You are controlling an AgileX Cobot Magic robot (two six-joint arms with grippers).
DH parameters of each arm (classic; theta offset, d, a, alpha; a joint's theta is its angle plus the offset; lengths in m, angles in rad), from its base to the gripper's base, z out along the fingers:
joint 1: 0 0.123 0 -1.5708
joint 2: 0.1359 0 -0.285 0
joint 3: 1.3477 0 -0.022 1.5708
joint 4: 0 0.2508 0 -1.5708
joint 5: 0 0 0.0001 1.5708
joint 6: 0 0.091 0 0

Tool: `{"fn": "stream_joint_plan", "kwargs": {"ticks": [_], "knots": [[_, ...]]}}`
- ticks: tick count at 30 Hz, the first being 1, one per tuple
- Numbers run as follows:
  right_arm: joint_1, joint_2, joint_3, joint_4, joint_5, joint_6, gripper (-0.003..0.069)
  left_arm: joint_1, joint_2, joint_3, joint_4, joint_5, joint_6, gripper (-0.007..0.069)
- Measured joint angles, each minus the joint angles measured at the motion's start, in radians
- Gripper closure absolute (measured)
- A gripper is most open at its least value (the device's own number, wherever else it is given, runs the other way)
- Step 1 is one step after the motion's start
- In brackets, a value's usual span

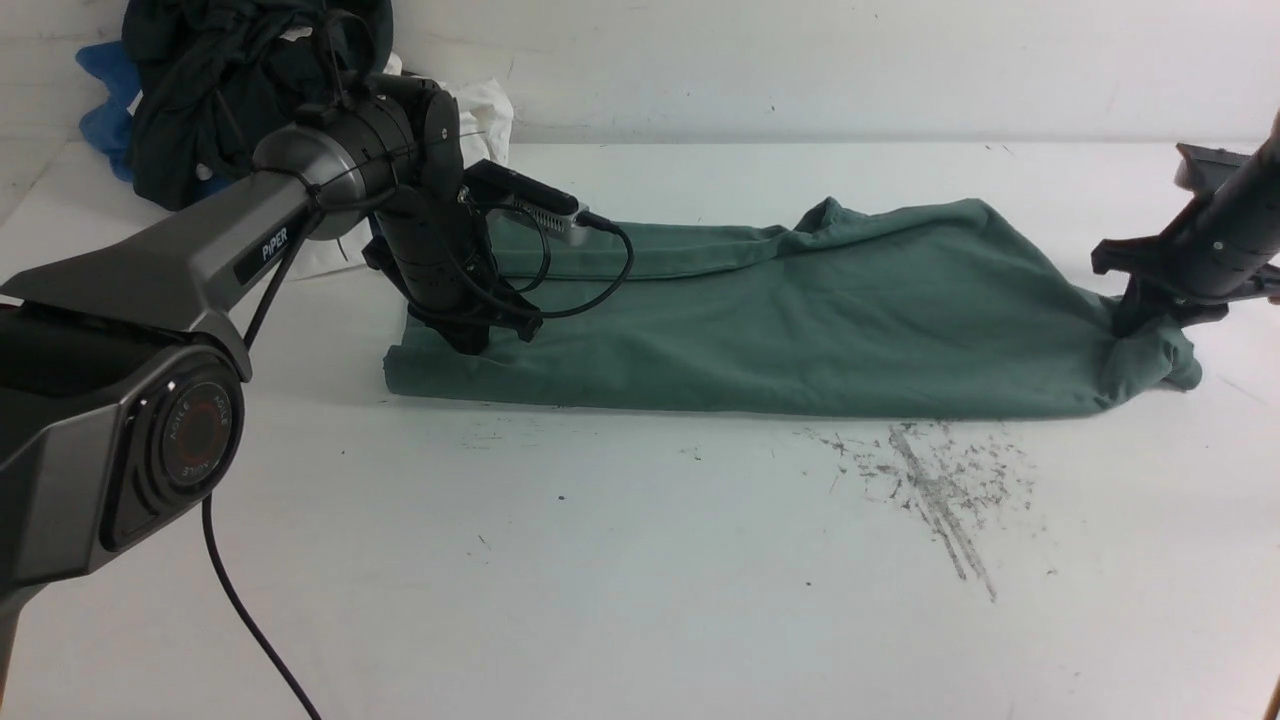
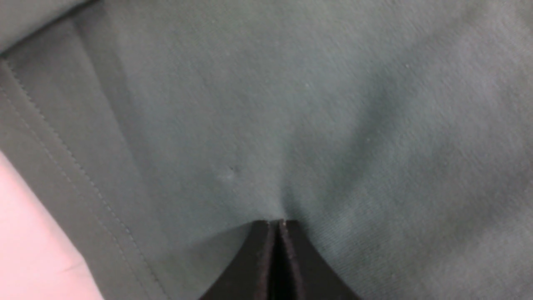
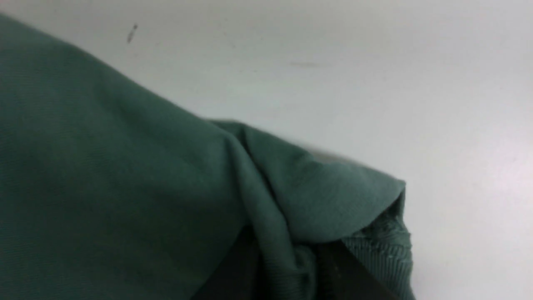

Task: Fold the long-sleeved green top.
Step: Use the right arm to clamp the right edge of the fabric, then use the right arm to drag the right edge of the fabric to the left and folds it over the left edge

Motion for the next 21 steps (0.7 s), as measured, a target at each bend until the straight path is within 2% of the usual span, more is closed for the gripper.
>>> {"fn": "stream_joint_plan", "kwargs": {"ticks": [7, 10, 13, 18, 21], "knots": [[0.009, -0.114, 0.017, -0.167, 0.032, 0.000, 0.0544, -0.003, -0.028, 0.012, -0.016, 0.042, 0.006, 0.0618], [0.000, -0.211, 0.016, -0.313, 0.032, 0.019, 0.0544, -0.006, -0.080, 0.030, 0.012, 0.097, 0.007, 0.0618], [-0.019, -0.298, 0.016, -0.388, 0.032, 0.026, 0.0544, -0.003, -0.169, 0.031, 0.025, 0.108, 0.014, 0.0618], [-0.005, -0.397, 0.012, -0.344, 0.042, 0.018, 0.0544, -0.003, -0.308, 0.030, 0.026, 0.110, 0.015, 0.0618], [0.059, -0.434, 0.010, -0.267, 0.048, -0.009, 0.0544, -0.003, -0.357, 0.029, 0.026, 0.114, 0.017, 0.0618]]}}
